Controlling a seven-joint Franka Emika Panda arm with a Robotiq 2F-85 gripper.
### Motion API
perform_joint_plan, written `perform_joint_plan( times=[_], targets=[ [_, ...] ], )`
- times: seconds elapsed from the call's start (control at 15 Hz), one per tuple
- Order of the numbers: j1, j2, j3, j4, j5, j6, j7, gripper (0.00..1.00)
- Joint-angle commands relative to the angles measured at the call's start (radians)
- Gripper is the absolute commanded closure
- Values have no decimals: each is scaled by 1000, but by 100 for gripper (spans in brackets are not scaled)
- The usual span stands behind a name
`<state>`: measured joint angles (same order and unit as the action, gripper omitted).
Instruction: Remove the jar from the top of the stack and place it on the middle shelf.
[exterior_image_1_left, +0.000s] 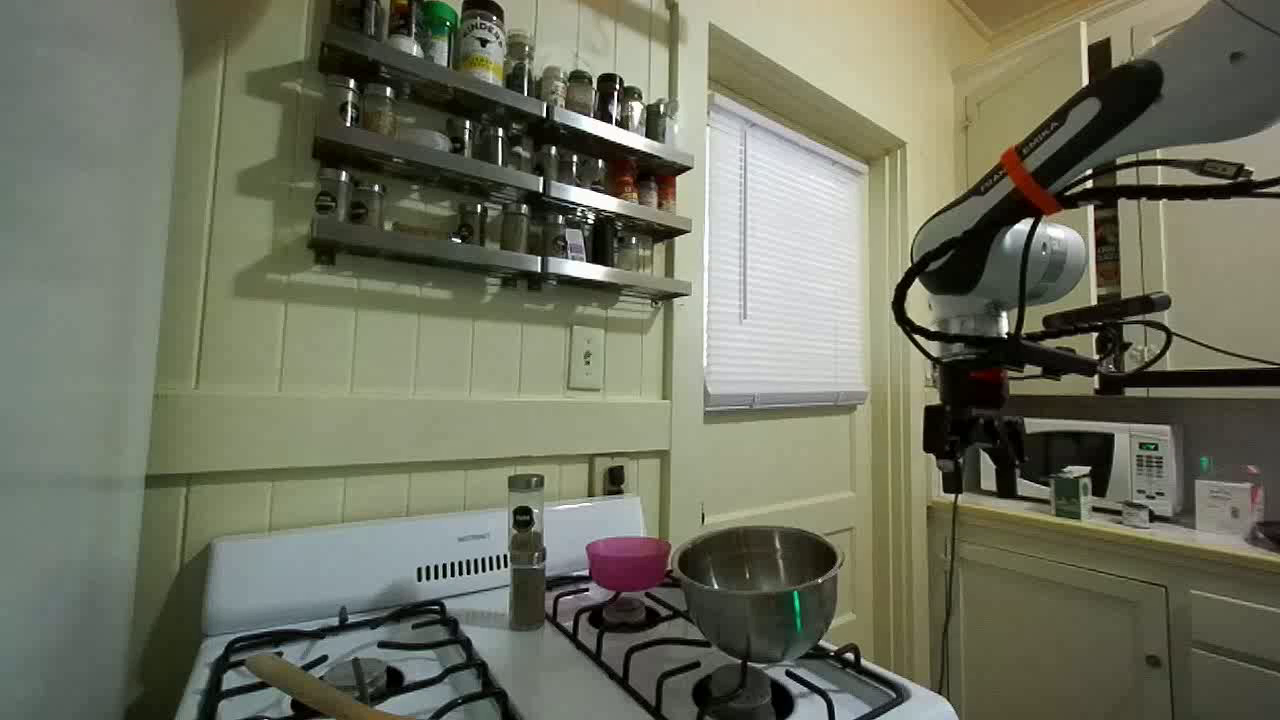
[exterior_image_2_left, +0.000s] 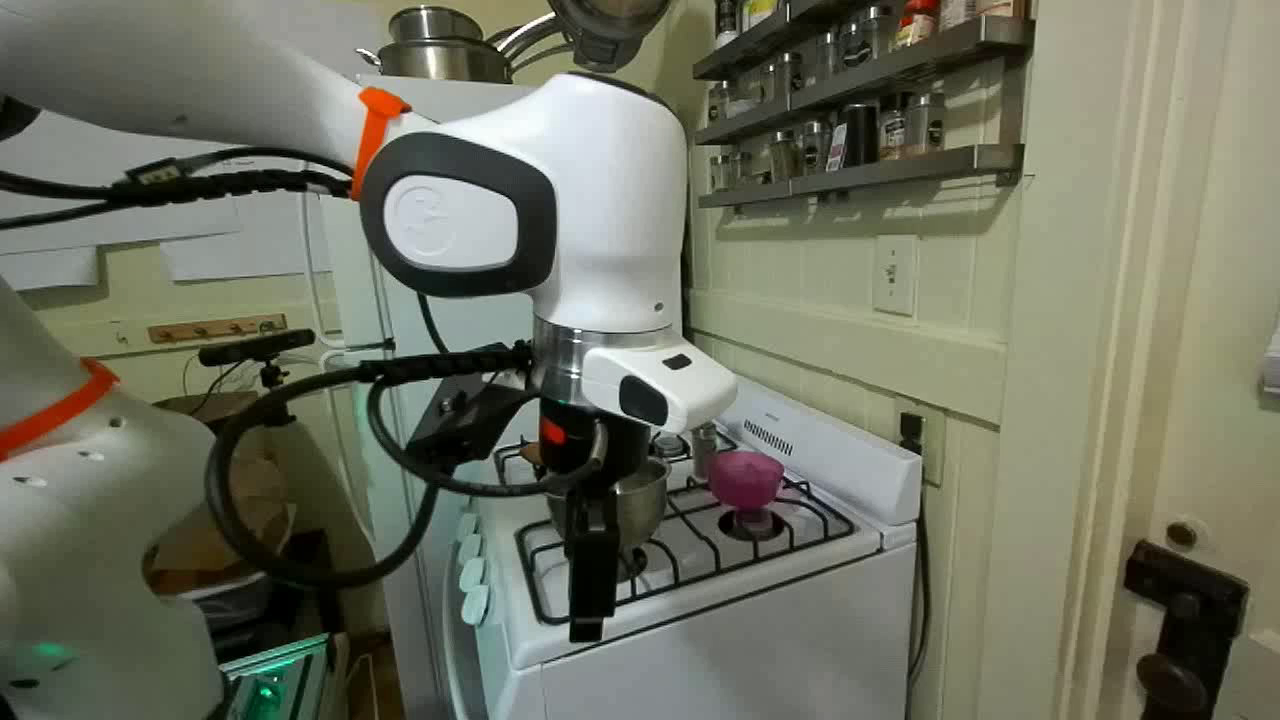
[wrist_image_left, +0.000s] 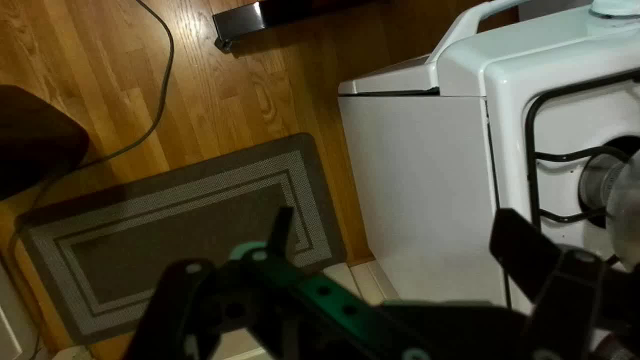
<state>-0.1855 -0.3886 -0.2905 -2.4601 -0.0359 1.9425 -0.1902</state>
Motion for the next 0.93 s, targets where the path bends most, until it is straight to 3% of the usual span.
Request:
perform_joint_plan(
  times=[0.0, 0.33, 0.87],
  targets=[
    [-12, 2, 11, 1, 5, -1, -4, 0],
    [-13, -2, 28, -1, -15, 32, 20, 0],
    [149, -37, 331, -3, -18, 257, 221, 0]
  ],
)
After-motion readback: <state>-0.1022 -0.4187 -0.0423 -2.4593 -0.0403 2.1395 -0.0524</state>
